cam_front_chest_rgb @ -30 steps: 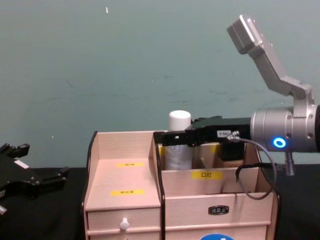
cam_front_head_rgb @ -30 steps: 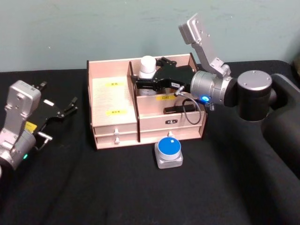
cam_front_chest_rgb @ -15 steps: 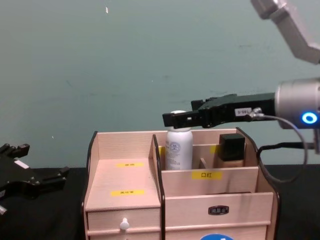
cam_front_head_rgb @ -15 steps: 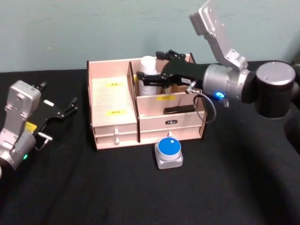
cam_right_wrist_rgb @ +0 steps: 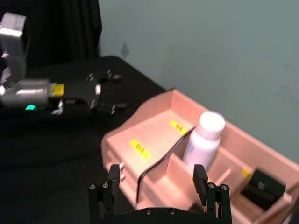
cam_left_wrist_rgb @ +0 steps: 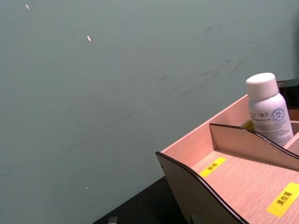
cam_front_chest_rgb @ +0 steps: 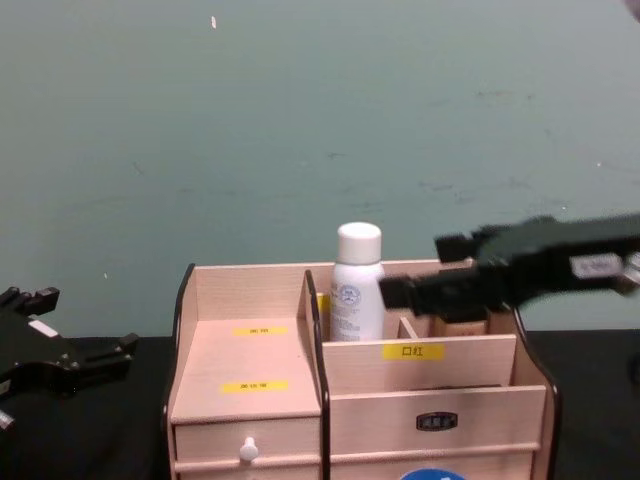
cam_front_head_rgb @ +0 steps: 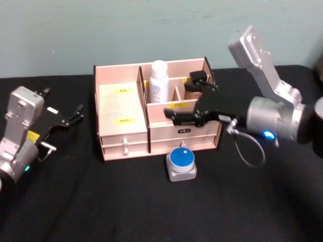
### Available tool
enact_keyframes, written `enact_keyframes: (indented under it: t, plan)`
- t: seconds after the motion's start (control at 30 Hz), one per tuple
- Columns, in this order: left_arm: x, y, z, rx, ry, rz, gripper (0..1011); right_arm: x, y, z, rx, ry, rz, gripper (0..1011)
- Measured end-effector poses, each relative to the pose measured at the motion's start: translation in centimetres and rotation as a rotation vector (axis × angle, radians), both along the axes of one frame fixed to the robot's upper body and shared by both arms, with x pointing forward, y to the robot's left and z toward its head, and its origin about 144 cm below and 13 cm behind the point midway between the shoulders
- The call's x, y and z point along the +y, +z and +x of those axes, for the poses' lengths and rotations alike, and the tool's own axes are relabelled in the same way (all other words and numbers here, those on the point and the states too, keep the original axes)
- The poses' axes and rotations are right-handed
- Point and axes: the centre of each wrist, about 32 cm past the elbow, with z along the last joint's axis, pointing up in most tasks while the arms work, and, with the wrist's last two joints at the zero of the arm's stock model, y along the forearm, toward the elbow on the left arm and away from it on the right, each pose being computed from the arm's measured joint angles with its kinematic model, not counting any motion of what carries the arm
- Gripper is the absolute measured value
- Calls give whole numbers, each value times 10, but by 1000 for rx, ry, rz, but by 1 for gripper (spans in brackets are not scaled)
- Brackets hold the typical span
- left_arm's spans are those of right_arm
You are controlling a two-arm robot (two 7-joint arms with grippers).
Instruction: Pick up the facial cleanser and watermelon frost from the table and place them into the tiered storage box.
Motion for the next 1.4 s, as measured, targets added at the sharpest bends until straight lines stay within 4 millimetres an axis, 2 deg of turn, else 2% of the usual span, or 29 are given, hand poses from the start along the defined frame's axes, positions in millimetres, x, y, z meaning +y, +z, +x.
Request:
enact_keyframes:
  t: [0.3, 0.53, 0.63, 1.0, 1.4]
  plan:
    - [0, 0, 0, 0, 0, 0, 1010, -20, -12, -49, 79, -10, -42, 1000]
    - [0, 0, 0, 0, 0, 0, 1009, -25, -24, -67, 122, -15, -73, 1000]
    - [0, 0, 0, 0, 0, 0, 1009, -26, -35, -75, 158, -17, -87, 1000]
    - [0, 0, 0, 0, 0, 0, 1010, -27, -53, -77, 203, -44, -107, 1000]
    - [0, 0, 0, 0, 0, 0, 1010, -16, -65, -60, 193, -39, -140, 1000]
